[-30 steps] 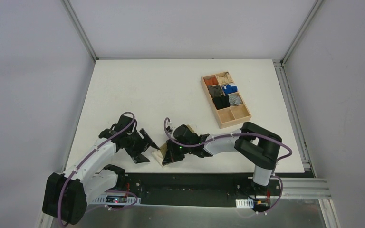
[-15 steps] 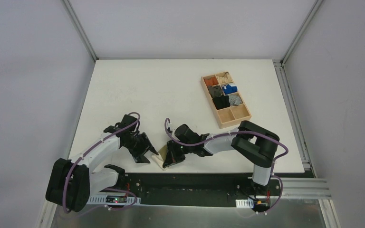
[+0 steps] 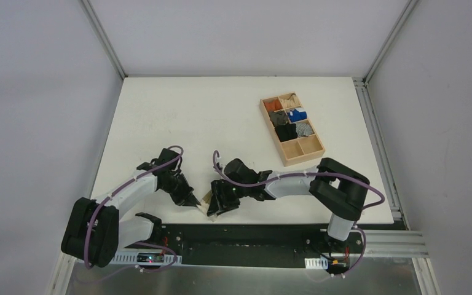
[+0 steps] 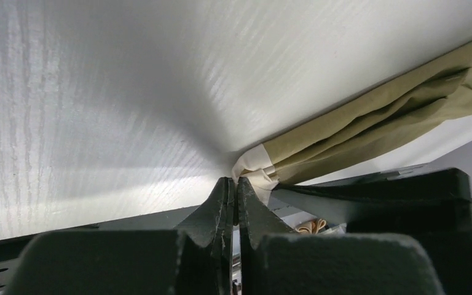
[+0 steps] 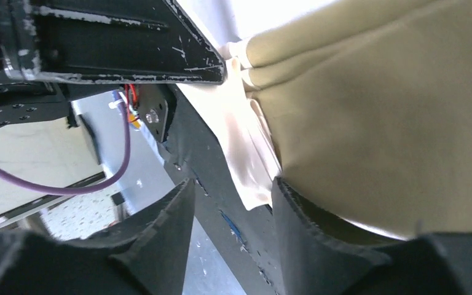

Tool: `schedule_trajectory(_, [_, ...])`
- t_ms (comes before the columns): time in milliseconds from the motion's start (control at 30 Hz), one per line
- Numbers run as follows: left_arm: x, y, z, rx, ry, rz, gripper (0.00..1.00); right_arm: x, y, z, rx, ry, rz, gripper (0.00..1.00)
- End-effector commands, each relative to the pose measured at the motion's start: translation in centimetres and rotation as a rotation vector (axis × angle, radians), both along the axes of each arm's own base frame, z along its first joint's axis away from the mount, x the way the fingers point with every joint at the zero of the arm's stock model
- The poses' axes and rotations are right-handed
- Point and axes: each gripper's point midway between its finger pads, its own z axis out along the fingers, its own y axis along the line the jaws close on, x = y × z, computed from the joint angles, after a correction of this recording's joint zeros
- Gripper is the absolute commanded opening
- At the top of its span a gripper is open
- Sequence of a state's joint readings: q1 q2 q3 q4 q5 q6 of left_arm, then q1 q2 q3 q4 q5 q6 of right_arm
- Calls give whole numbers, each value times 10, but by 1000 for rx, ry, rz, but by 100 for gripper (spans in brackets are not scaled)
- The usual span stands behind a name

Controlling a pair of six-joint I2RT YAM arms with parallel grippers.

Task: Roll the underwear
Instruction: Roll the underwear to the center of the board.

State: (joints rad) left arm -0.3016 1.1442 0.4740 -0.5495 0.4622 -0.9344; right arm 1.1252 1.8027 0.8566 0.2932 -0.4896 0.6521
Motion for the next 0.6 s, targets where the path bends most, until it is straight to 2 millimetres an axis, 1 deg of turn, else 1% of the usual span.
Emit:
schedule_trajectory(0, [-10, 1, -4, -1, 47, 39, 0, 13, -20, 14, -146, -139, -33, 54])
schedule_trajectory(133, [-13, 1, -4, -7, 58, 71, 0, 14, -26, 31, -235, -273, -6, 59])
schedule_trajectory(167, [-13, 1, -4, -7, 55, 79, 0, 18, -29, 31, -278, -331, -12, 60])
schedule_trajectory(233, [-13, 1, -2, -8, 52, 91, 0, 17, -28, 36, -317, -446, 11, 60])
schedule_trajectory(267, [-13, 1, -1, -8, 47, 98, 0, 24, -29, 38, -353, -539, -7, 60])
schedule_trajectory(367, [-12, 2, -1, -7, 45, 107, 0, 19, -18, 44, -370, -700, 35, 60])
schedule_trajectory(467, [-13, 2, -1, -6, 50, 107, 0, 9, -3, 44, -377, -787, 79, 60])
schedule_trajectory(567, [-13, 2, -1, -5, 54, 107, 0, 5, 10, 43, -384, -845, 103, 60])
